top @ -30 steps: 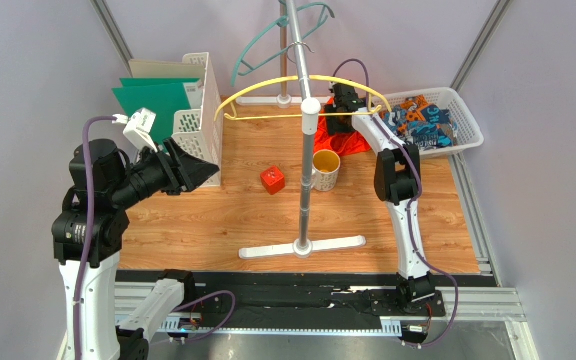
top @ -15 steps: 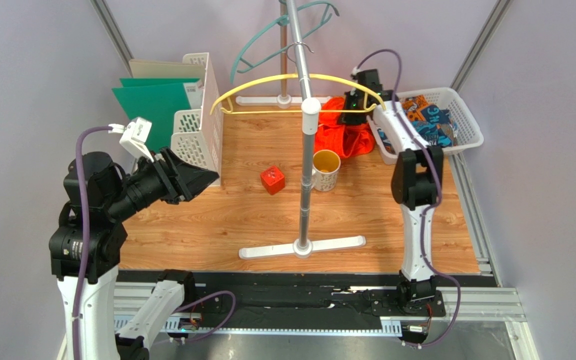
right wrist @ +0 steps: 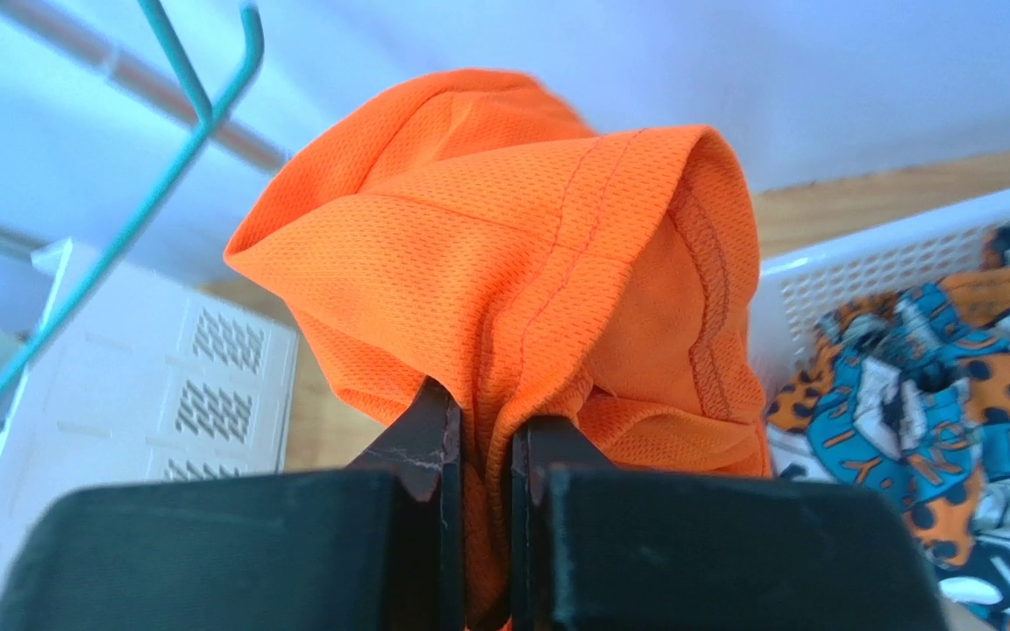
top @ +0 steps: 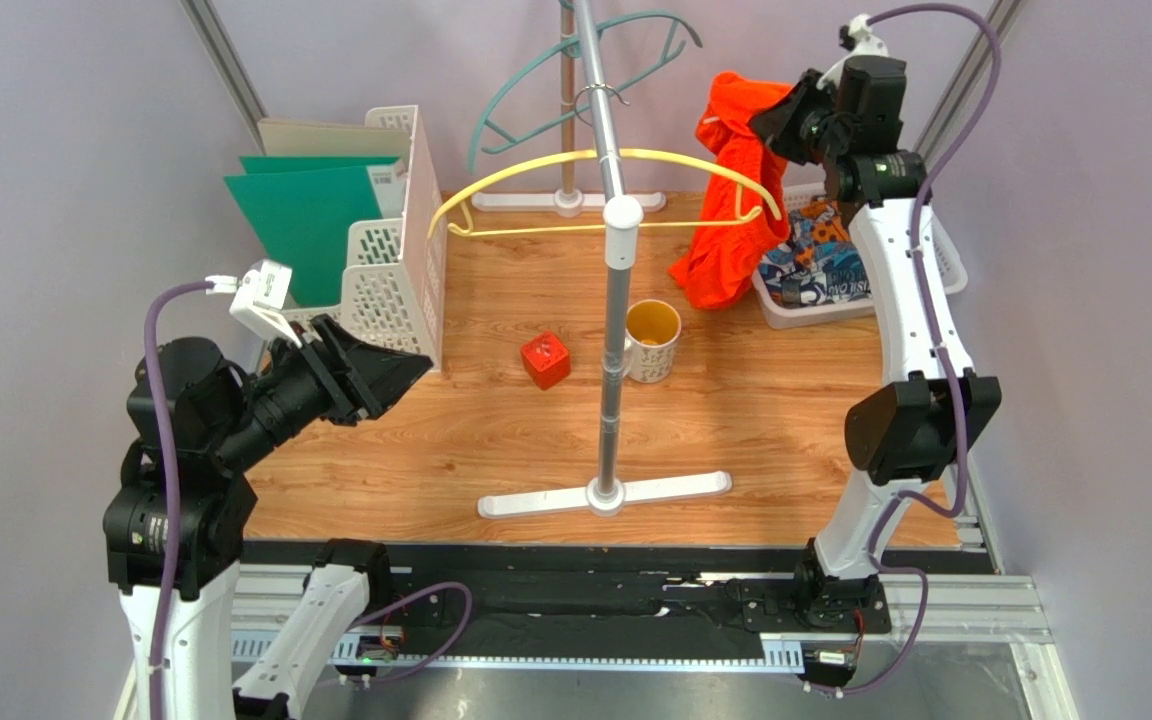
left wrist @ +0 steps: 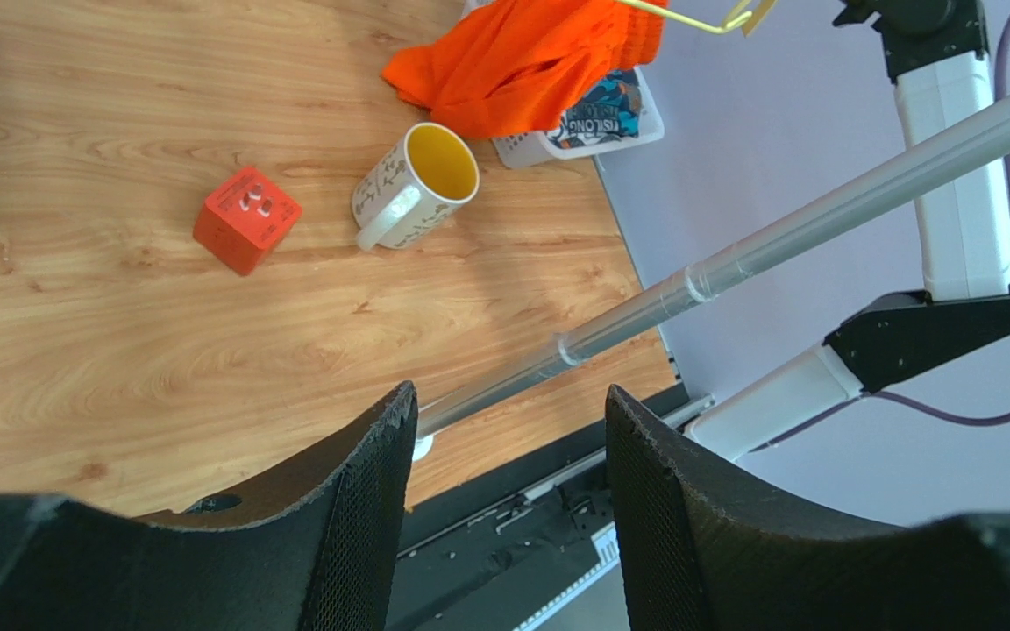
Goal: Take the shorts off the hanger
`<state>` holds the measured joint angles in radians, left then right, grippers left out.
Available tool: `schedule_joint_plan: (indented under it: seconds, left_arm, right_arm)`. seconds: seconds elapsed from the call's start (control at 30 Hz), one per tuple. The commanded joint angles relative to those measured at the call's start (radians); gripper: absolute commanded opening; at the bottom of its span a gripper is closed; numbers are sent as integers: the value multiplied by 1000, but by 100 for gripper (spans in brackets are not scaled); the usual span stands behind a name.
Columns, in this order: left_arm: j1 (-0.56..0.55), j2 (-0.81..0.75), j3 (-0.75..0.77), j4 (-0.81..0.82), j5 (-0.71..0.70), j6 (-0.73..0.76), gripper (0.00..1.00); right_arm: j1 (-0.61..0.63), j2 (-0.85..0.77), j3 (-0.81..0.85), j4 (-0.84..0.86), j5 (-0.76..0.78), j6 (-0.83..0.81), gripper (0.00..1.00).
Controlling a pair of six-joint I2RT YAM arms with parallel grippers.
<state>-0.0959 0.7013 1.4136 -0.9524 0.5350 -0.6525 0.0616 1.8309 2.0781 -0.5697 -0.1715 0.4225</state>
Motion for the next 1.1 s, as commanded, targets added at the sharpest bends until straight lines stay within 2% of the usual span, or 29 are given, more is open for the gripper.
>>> schedule_joint_plan:
  seconds: [0.0, 0.27, 0.4, 0.63, 0.83, 1.0, 1.07]
  left_arm:
    - [1, -49, -42, 35, -30, -24, 60]
    - [-1, -65, -71, 0, -46, 10, 60]
    - [-1, -69, -94, -41, -53, 25, 60]
    - [-1, -91, -159, -78, -78, 31, 60]
    - [-1, -82, -194, -77, -81, 30, 60]
    - [-1, -85, -228, -82, -84, 31, 60]
    - [-1, -86, -234, -85, -83, 28, 60]
  right_arm:
    - [-51, -64, 105, 114, 125, 33, 0]
    - [-134, 16, 350, 215, 243, -1, 0]
    - [-172, 31, 392, 229, 265, -1, 0]
    - [-187, 33, 307, 271, 248, 22, 0]
    - [-201, 36, 120, 330, 202, 163, 0]
    - [-239, 74, -4, 335, 133, 346, 0]
    - [-262, 68, -103, 343, 119, 426, 0]
